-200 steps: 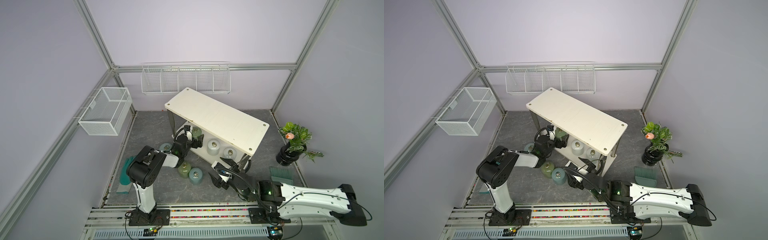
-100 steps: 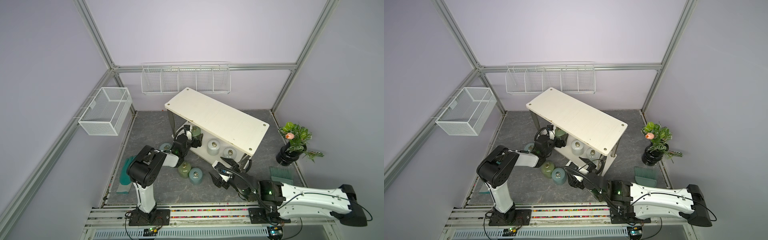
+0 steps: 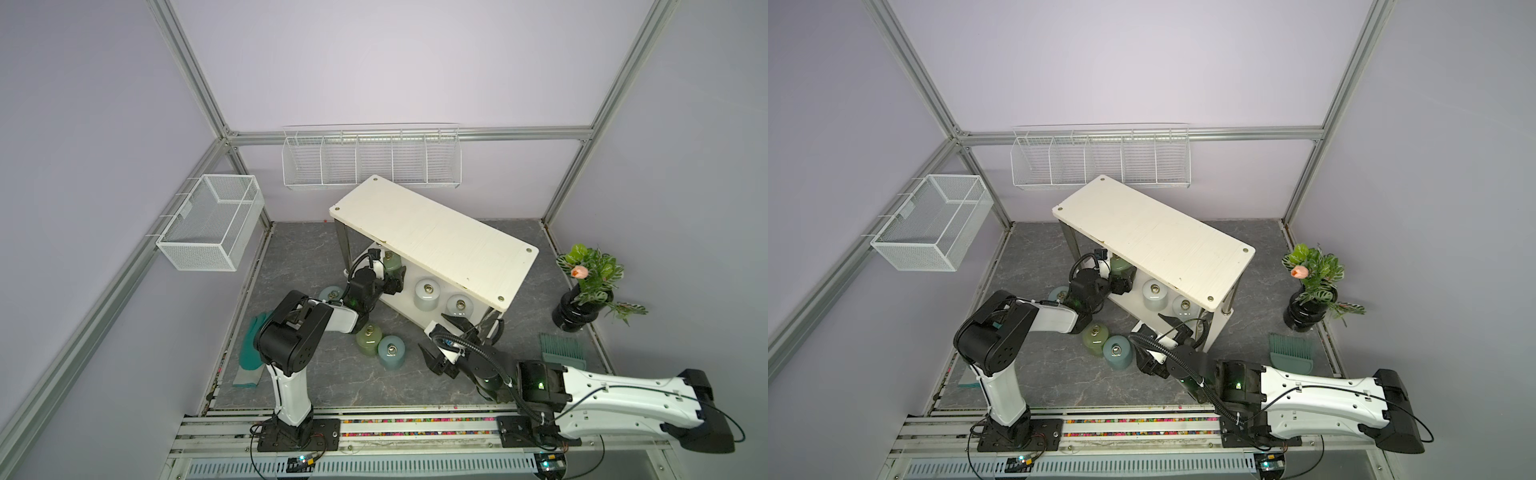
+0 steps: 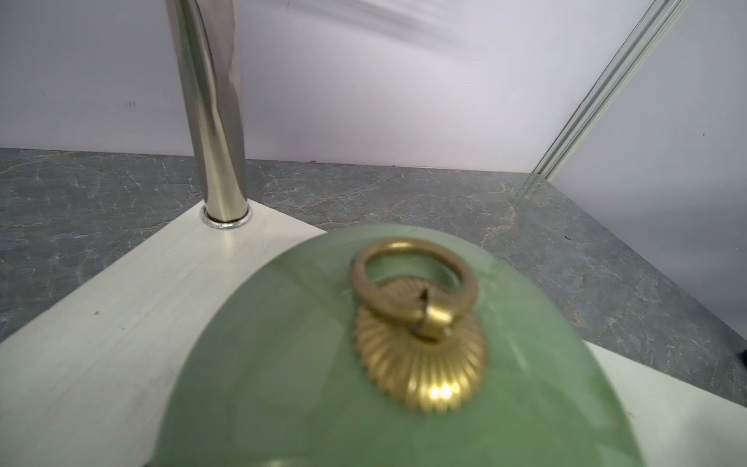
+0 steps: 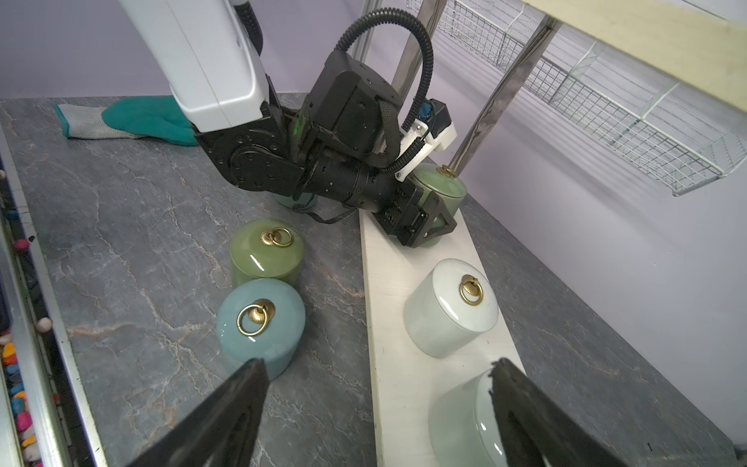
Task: Remove the tea canisters from the shelf
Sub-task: Pick up the tea canister from the shelf.
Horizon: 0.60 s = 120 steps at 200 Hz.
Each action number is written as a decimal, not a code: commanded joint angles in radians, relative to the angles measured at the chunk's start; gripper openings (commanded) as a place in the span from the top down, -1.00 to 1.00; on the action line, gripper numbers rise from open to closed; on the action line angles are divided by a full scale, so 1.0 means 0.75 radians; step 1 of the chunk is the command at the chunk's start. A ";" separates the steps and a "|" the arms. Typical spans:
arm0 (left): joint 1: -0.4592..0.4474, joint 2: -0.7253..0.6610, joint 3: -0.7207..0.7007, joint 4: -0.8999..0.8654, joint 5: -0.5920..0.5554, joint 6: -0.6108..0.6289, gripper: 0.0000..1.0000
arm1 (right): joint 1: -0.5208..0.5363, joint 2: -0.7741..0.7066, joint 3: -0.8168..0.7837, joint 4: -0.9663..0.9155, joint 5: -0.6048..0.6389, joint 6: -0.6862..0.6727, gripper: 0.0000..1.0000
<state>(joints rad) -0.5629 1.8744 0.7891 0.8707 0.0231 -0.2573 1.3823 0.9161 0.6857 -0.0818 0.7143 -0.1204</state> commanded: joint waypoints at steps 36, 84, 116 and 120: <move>0.001 -0.006 0.007 -0.053 -0.015 0.005 -0.46 | -0.011 -0.028 -0.037 0.029 0.012 -0.023 -0.78; -0.015 -0.043 -0.013 -0.102 -0.077 0.054 -0.45 | -0.012 -0.036 -0.044 0.035 0.008 -0.028 -0.78; -0.056 -0.080 -0.003 -0.184 -0.149 0.133 -0.44 | -0.012 -0.046 -0.051 0.036 0.013 -0.028 -0.78; -0.057 -0.085 -0.002 -0.192 -0.160 0.138 -0.44 | -0.012 -0.048 -0.051 0.037 0.013 -0.028 -0.78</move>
<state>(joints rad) -0.5865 1.8465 0.7887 0.8070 -0.0414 -0.2012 1.3769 0.9016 0.6727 -0.0772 0.7143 -0.1322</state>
